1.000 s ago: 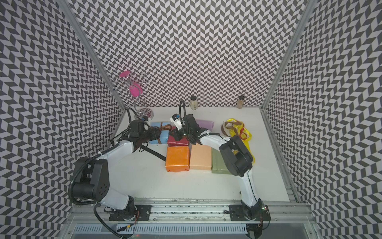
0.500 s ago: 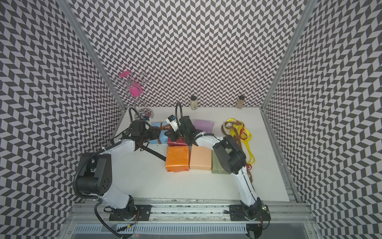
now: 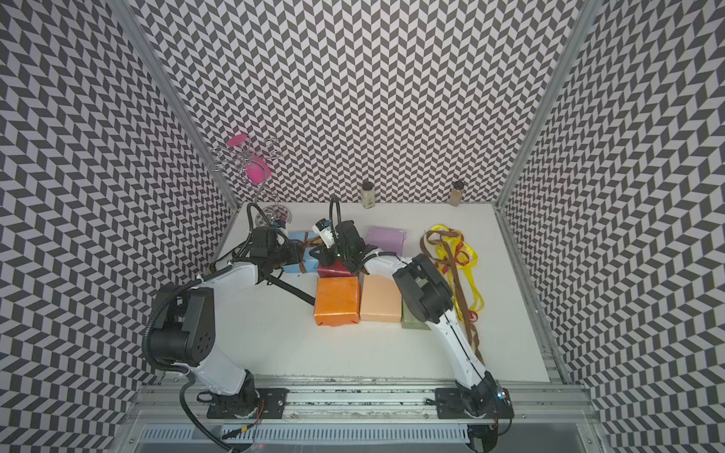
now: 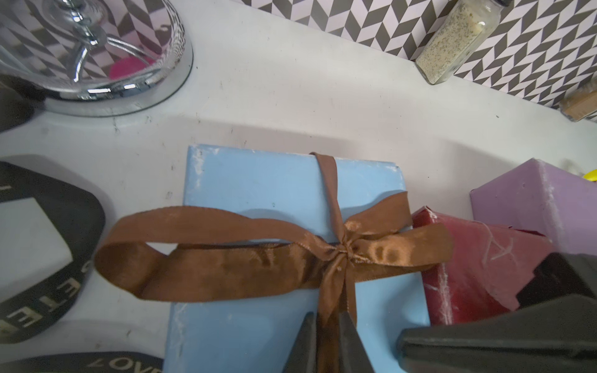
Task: Untie the ribbon bows on the gift boxes
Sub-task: Untie the ribbon from the gift box.
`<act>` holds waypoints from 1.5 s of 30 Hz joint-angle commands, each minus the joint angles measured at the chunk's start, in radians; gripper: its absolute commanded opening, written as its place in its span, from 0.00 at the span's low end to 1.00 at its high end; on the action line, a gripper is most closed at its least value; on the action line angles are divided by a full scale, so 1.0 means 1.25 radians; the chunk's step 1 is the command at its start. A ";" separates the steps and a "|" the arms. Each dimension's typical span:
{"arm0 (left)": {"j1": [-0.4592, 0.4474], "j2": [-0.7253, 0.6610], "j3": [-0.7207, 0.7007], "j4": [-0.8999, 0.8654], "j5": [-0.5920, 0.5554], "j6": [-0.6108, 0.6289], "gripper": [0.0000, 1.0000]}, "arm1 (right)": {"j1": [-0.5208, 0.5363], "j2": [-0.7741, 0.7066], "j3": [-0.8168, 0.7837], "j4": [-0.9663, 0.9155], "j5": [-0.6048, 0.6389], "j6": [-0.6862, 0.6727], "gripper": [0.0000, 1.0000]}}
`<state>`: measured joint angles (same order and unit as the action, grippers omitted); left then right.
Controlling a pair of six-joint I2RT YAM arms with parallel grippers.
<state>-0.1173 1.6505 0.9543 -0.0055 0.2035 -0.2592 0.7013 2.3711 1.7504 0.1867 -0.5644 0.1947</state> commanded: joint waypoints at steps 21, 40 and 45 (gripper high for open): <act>0.014 -0.131 0.131 -0.140 0.012 -0.027 0.00 | 0.035 0.042 0.078 -0.153 0.206 -0.136 0.05; 0.025 -0.280 0.261 -0.272 0.025 -0.007 0.01 | 0.037 0.035 0.058 -0.164 0.227 -0.148 0.04; 0.027 -0.364 0.259 -0.266 -0.009 -0.001 0.00 | 0.037 0.035 0.057 -0.165 0.228 -0.148 0.04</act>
<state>-0.0910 1.2552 1.2407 -0.3328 0.2245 -0.2768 0.7460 2.3795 1.8412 0.0391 -0.3206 0.0254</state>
